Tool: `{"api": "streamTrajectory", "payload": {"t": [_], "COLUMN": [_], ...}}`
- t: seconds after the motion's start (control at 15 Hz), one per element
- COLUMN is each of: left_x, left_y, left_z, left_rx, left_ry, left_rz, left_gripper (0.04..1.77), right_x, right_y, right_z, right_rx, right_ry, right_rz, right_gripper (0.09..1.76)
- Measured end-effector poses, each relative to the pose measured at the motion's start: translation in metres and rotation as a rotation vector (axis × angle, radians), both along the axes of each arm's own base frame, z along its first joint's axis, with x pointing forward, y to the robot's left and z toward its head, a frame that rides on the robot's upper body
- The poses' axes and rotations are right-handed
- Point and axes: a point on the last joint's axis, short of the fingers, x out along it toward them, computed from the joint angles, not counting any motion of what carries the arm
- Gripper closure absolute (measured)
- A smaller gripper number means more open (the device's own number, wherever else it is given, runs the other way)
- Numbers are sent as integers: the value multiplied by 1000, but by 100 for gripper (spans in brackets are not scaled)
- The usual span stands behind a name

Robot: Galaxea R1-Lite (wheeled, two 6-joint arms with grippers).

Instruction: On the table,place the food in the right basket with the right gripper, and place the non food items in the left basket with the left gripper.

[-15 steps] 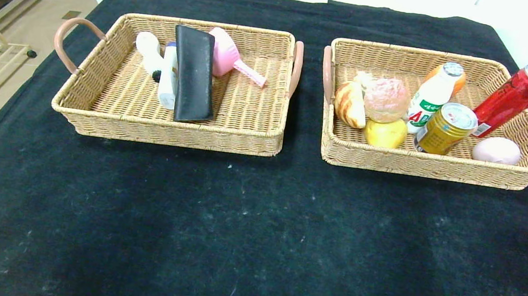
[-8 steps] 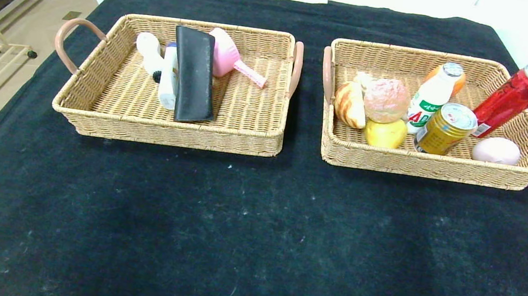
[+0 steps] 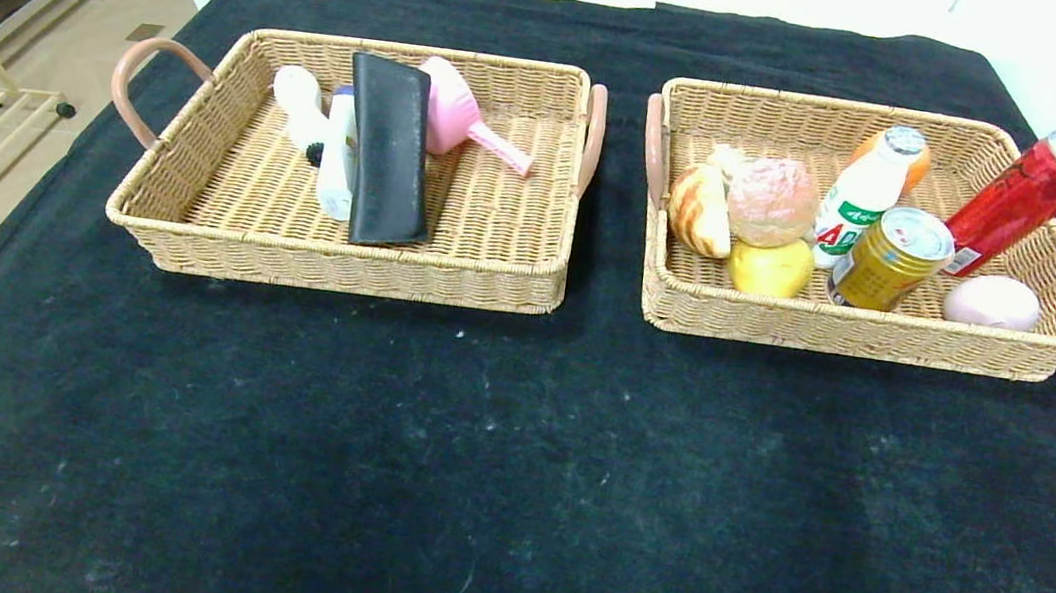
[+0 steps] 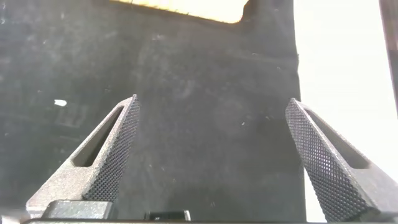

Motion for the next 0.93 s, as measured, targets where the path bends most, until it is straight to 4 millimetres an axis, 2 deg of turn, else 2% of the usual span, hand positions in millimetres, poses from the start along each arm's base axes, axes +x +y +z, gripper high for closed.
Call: {"api": "streamTrajectory", "payload": {"t": [0.2,0.47,0.67,0.93], "left_x": [-9,-14,-17,-24], "left_y": [-1,4,4,10], "left_z": [-3,-10,-25,-52], "left_rx": [0,-4,-6,-8], "left_ry": [-7,4,36,49], "left_rz": [-3,-21,-40,-82], "left_gripper": [10,10,9,9], "right_x": [-5,-6,-6,-10], "right_y": [3,18,20,20], "right_z": [1,1,-13,-43], "right_rx": [1,-23,-24,-24], "right_ry": [-20,-26,-5,-3], "right_rz": [-28,-72,-81,-74], "right_gripper": [14,14,14,14]}}
